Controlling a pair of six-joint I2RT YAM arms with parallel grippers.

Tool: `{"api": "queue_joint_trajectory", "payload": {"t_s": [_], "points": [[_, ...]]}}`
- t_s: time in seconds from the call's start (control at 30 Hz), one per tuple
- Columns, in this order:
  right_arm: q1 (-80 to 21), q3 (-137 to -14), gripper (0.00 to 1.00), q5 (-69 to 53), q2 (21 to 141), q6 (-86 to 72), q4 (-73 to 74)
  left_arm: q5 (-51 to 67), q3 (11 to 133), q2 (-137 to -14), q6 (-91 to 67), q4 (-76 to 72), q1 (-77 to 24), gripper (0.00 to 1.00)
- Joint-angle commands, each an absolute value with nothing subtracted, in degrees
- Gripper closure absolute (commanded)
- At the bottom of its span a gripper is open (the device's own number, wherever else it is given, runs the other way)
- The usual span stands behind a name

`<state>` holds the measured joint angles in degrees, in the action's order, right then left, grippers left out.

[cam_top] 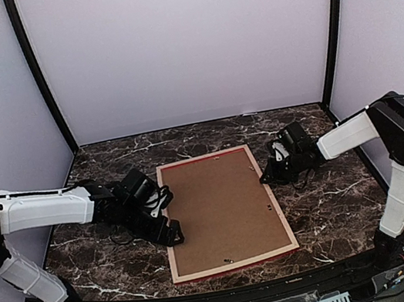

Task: Put the photo into the frame
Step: Press the fastener onto the backboard.

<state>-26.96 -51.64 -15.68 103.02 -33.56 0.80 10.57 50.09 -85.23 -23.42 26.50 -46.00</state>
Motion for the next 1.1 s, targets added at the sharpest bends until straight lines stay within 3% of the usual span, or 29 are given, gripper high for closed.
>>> {"api": "queue_joint_trajectory", "payload": {"t_s": [0.0,0.53,0.87,1.07], "points": [[-26.98,-48.18,1.00,-12.38,105.93,-35.31,8.82,4.36,50.42,-87.73,-23.97,26.40,-48.27,0.07],[-27.31,-47.68,1.00,-13.18,106.02,-35.20,8.47,-0.76,56.03,-96.98,-21.88,25.62,-48.54,0.23],[-27.47,-45.77,1.00,-13.47,105.38,-35.75,7.15,-1.94,56.86,-98.66,-24.48,27.64,-48.50,0.52],[-27.60,-45.61,1.00,-13.63,105.73,-35.87,6.68,-0.22,56.24,-98.65,-25.62,27.88,-48.48,0.61]]}}
